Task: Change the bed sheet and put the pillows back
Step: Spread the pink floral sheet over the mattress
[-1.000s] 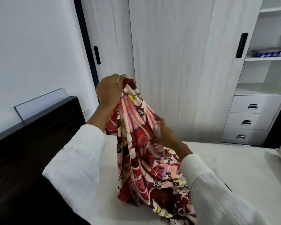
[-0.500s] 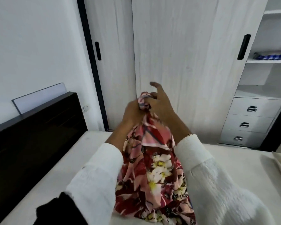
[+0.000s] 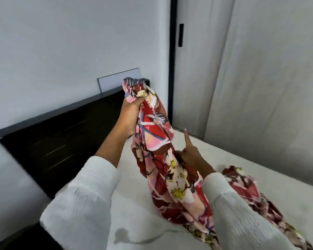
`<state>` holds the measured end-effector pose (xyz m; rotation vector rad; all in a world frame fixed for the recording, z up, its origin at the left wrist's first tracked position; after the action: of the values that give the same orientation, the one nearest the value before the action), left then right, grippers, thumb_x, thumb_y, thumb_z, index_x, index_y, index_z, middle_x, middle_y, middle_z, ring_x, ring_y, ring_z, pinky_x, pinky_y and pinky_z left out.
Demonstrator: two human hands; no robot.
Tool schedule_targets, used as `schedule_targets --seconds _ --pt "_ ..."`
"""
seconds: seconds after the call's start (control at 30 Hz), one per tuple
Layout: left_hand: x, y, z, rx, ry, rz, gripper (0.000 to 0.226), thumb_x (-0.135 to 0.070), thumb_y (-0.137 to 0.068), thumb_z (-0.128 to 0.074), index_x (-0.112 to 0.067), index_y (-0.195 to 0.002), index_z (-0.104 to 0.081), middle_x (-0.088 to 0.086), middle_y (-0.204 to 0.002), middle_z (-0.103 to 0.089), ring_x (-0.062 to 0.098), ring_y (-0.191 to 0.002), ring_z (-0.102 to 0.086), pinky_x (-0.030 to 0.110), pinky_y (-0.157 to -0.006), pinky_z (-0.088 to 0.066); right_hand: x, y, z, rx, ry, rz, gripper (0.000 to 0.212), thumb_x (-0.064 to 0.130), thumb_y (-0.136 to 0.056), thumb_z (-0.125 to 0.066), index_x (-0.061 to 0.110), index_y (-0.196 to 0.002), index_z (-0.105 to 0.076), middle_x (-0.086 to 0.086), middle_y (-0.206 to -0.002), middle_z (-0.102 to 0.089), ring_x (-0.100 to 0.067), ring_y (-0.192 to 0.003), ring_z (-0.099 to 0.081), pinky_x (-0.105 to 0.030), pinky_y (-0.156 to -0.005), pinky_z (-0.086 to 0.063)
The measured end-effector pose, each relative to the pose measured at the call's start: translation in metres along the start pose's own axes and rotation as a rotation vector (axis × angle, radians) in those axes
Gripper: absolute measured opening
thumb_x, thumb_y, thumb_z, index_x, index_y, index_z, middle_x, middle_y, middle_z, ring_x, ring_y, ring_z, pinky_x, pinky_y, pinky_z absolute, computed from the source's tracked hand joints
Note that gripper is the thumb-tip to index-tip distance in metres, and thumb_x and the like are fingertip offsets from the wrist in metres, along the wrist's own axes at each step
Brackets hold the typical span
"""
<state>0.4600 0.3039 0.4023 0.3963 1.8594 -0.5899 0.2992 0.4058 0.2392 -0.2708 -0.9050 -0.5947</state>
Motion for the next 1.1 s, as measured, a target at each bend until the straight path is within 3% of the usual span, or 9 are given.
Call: schedule_targets --seconds 0.1,0.17,0.4,0.57,0.67,0.77,0.87,0.97,1.1 --pt "-0.002 -0.013 0.053 0.044 -0.028 0.036 0.018 -0.02 -0.096 -0.043 -0.011 -0.098 -0.059 0.0 -0.08 -0.067 0.01 -0.07 -0.066 0.023 -0.065 -0.054 0.033 -0.022 -0.053 0.215 -0.026 0.072 0.058 0.014 -0.09 -0.056 0.03 -0.14 -0.033 0.004 -0.095 -0.062 -0.01 -0.084 -0.06 -0.016 -0.065 -0.043" --pt "-0.006 -0.025 0.081 0.081 -0.085 0.037 0.024 -0.024 -0.097 -0.041 -0.012 -0.091 -0.06 -0.005 -0.074 -0.068 0.008 -0.07 -0.064 0.022 -0.065 -0.053 0.047 -0.037 -0.091 0.309 0.078 0.102 0.018 0.011 -0.09 -0.055 0.015 -0.105 -0.065 -0.004 -0.098 -0.065 -0.015 -0.086 -0.063 -0.012 -0.059 -0.038" --pt "0.019 -0.075 0.239 -0.372 -0.261 0.103 0.015 -0.004 -0.086 -0.057 -0.017 -0.088 -0.064 0.003 -0.078 -0.071 0.017 -0.071 -0.07 0.029 -0.066 -0.056 0.081 -0.142 -0.102 -0.364 -0.183 -0.119 0.024 0.01 -0.084 -0.048 0.01 -0.105 -0.059 -0.014 -0.101 -0.065 -0.032 -0.095 -0.061 -0.037 -0.082 -0.048" --pt "0.102 -0.073 0.335 -0.375 -0.124 0.456 0.018 -0.018 -0.091 -0.054 -0.013 -0.104 -0.066 0.014 -0.098 -0.071 0.026 -0.084 -0.07 0.039 -0.079 -0.056 0.162 -0.233 -0.117 -0.395 0.026 0.107 0.048 0.004 -0.076 -0.028 -0.003 -0.119 -0.051 -0.025 -0.109 -0.058 -0.034 -0.101 -0.055 -0.036 -0.085 -0.037" --pt "0.134 -0.062 0.385 -0.426 0.082 0.631 0.024 -0.023 -0.091 -0.051 -0.013 -0.108 -0.065 0.012 -0.095 -0.073 0.025 -0.079 -0.071 0.036 -0.072 -0.055 0.2 -0.285 -0.185 -0.193 0.198 0.323 0.059 0.015 -0.071 -0.023 -0.001 -0.121 -0.051 -0.025 -0.127 -0.05 -0.034 -0.12 -0.045 -0.033 -0.101 -0.028" --pt "0.166 -0.045 0.464 -0.762 -0.028 0.67 0.035 -0.02 -0.09 -0.057 -0.003 -0.12 -0.059 0.023 -0.106 -0.067 0.028 -0.069 -0.067 0.029 -0.056 -0.053 0.189 -0.321 -0.29 0.13 0.518 0.44 0.051 0.015 -0.086 -0.033 0.009 -0.135 -0.042 -0.024 -0.147 -0.03 -0.039 -0.14 -0.015 -0.046 -0.115 -0.013" --pt "0.194 -0.02 0.523 -1.058 -0.576 0.883 0.083 -0.035 -0.085 -0.065 0.003 -0.144 -0.02 0.026 -0.132 -0.045 0.035 -0.11 -0.053 0.041 -0.089 -0.044 0.155 -0.317 -0.372 0.336 0.648 0.422 0.046 0.009 -0.09 -0.047 0.012 -0.135 -0.044 -0.02 -0.147 -0.032 -0.039 -0.141 -0.013 -0.048 -0.113 -0.02" --pt "0.213 -0.031 0.525 -0.908 -0.99 0.748 0.089 -0.03 -0.077 -0.074 -0.001 -0.144 -0.022 0.024 -0.143 -0.032 0.04 -0.13 -0.034 0.045 -0.103 -0.032 0.147 -0.289 -0.425 0.285 0.537 0.498 0.04 0.012 -0.081 -0.043 0.008 -0.116 -0.062 -0.019 -0.13 -0.054 -0.042 -0.134 -0.032 -0.058 -0.105 -0.028" --pt "0.252 -0.084 0.475 -0.252 -1.053 0.452 0.084 -0.035 -0.077 -0.073 -0.008 -0.144 -0.031 0.003 -0.146 -0.03 0.022 -0.136 -0.027 0.039 -0.111 -0.025 0.158 -0.24 -0.468 0.172 0.384 0.675 0.032 0.022 -0.08 -0.044 0.01 -0.083 -0.073 -0.012 -0.094 -0.07 -0.039 -0.104 -0.059 -0.051 -0.09 -0.046"
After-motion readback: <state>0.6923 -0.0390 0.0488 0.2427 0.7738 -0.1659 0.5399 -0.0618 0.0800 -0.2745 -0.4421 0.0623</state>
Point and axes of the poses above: each hand's wrist, its own y-axis away from the middle knuckle, its own z-axis out of the back of the hand, x = y × z, the point moved 5 cm from there along -y, towards the middle knuckle
